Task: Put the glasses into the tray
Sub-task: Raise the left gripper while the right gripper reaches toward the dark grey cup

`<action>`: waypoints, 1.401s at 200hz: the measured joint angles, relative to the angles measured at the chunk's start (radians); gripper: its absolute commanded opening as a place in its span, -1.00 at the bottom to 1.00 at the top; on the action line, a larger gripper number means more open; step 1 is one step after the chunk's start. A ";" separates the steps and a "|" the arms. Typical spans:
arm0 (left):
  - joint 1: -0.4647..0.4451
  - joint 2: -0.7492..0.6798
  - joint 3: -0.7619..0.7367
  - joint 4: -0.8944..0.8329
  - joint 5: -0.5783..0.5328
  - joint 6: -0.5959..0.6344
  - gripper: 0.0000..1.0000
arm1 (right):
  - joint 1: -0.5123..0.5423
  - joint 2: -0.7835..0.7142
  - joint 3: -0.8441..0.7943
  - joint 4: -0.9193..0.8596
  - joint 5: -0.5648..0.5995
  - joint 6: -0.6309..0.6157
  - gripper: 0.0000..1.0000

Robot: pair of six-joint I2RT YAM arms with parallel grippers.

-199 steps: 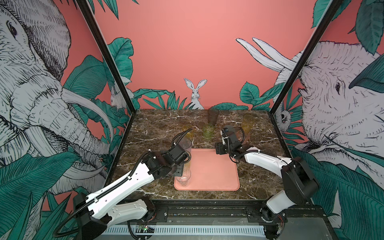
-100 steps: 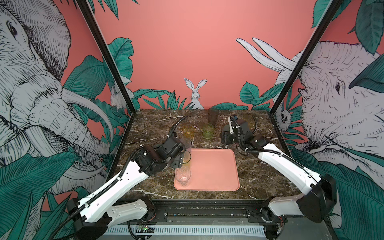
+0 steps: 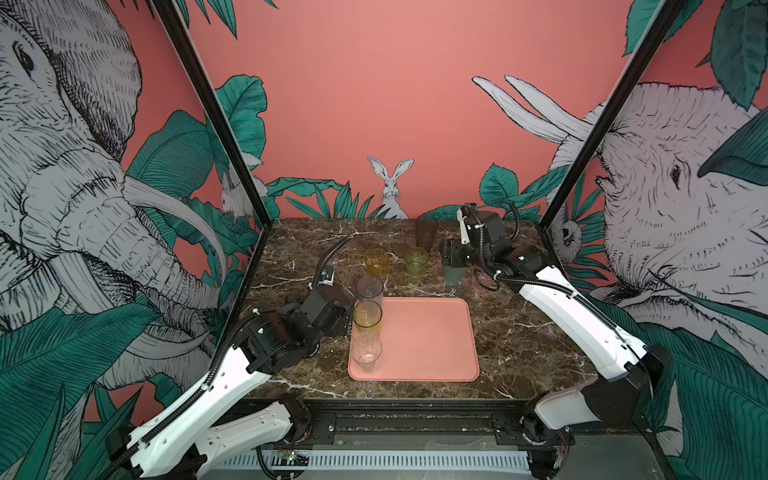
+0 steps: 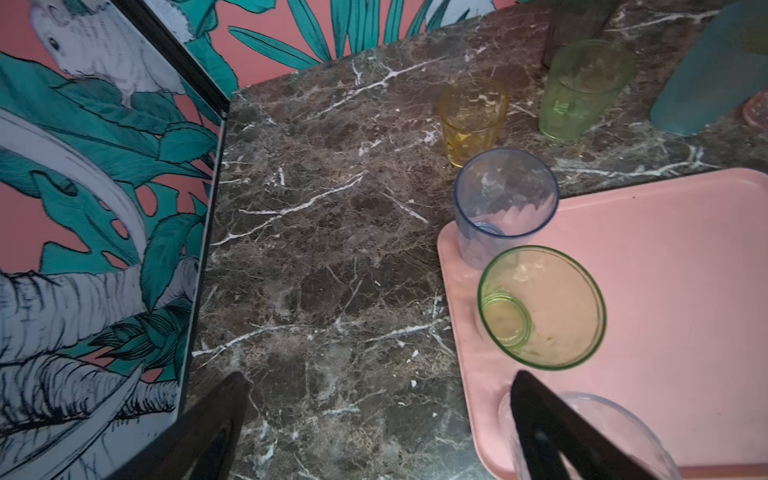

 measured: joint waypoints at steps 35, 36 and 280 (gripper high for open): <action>0.024 -0.105 -0.106 0.091 -0.089 0.087 0.99 | -0.016 0.096 0.126 -0.030 0.029 -0.052 0.65; 0.026 -0.108 -0.111 0.096 -0.092 0.090 0.99 | -0.016 0.097 0.127 -0.029 0.030 -0.053 0.65; 0.072 -0.124 -0.325 0.442 -0.293 0.372 0.99 | -0.206 0.806 0.898 -0.177 -0.095 -0.036 0.64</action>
